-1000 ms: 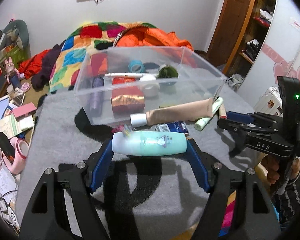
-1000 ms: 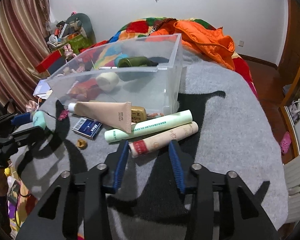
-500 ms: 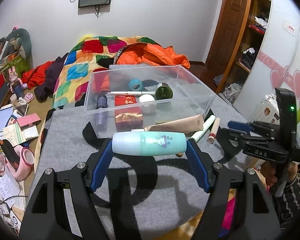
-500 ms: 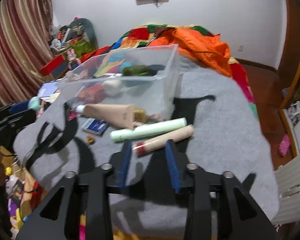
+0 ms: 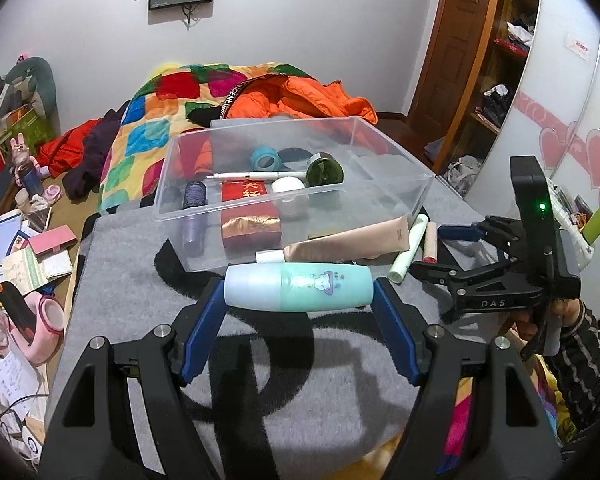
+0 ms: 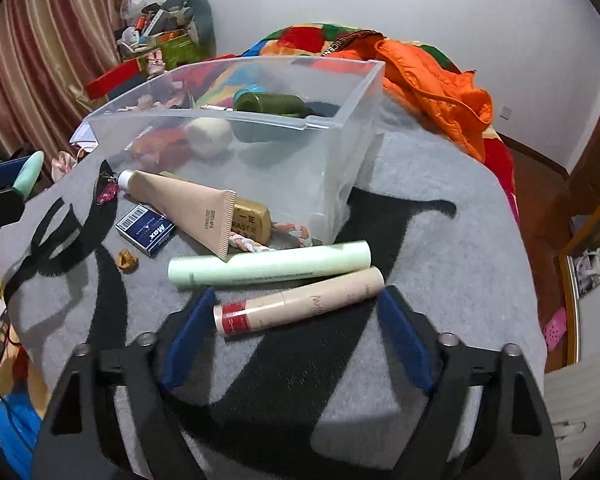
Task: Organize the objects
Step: 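Grasp the light teal bottle with the left tool while the right tool approaches the red-capped tube, then grasp the red-capped cream tube with the right tool while the left tool carries the bottle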
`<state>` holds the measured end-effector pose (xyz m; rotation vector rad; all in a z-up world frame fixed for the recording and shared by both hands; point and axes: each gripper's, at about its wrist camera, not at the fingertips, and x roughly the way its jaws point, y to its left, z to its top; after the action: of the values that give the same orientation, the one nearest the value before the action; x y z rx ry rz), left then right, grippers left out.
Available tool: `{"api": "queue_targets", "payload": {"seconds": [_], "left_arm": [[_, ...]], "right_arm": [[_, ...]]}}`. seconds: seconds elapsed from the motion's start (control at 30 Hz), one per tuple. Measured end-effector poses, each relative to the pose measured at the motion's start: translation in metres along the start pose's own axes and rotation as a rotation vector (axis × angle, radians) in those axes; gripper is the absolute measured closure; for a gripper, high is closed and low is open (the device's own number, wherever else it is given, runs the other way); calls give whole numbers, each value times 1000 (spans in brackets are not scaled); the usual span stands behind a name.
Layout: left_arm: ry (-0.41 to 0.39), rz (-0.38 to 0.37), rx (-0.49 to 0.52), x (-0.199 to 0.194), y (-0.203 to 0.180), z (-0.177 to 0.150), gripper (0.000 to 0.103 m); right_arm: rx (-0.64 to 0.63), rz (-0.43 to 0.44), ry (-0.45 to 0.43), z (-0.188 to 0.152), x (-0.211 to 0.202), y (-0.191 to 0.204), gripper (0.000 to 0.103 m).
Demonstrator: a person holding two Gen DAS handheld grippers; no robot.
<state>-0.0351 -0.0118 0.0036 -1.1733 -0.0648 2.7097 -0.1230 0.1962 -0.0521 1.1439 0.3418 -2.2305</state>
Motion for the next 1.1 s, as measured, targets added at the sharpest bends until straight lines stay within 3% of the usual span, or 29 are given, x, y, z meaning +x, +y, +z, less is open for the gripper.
{"api": "queue_targets", "payload": {"seconds": [0.03,0.1,0.2,0.37,0.53,0.8,0.93,1.1], "left_arm": [[0,-2,-5,1,1,1,30],[-3,-8,-18,3,3,3,30],[-8,-16,-37,4,6,9,30],[-26,-12,-38,2,7,15,30],[-35,-5,-46,3,8,21,30],[-67,63,-59,10,11,47,30],[-68,92,-59,18,13,57,30],[-49,106,-85,34,21,65,30]], "right_arm": [[2,11,6,0,1,0,35],[5,25,-2,-2,-3,-2,54],[17,39,-2,-4,-7,-5,66],[31,44,15,-10,-11,-9,71],[147,65,17,-12,-23,-25,71],[190,-63,21,3,1,-24,72],[211,-98,-1,-2,-3,-27,88],[239,-102,-37,-7,-18,-33,89]]}}
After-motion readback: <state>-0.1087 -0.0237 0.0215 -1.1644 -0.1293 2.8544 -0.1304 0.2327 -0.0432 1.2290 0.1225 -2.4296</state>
